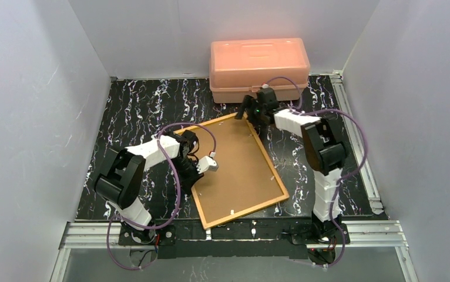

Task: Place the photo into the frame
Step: Adjust the photo frame at the center of the board.

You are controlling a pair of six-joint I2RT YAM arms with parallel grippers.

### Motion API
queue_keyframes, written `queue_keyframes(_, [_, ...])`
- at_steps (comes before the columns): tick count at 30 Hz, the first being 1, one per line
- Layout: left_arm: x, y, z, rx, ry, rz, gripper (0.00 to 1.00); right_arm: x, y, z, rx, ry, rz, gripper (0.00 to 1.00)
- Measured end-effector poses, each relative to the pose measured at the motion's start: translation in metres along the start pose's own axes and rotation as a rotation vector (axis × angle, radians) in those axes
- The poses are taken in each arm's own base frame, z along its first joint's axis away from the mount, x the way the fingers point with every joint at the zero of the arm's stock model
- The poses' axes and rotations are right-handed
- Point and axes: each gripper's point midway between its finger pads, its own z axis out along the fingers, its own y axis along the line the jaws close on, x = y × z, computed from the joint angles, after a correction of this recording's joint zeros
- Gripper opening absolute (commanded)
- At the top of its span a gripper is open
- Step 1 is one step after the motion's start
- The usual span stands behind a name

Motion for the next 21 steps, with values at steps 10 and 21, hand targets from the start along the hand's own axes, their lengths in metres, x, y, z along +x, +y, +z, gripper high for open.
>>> queue_keyframes(10, [0.001, -0.039, -0.010, 0.156, 0.031, 0.024, 0.06, 0.035, 0.124, 0.050, -0.224, 0.117, -0.171, 0.99])
queue_keyframes(21, [-0.053, 0.014, -0.111, 0.132, -0.227, -0.099, 0.08, 0.013, 0.090, -0.027, -0.072, 0.050, -0.265, 0.99])
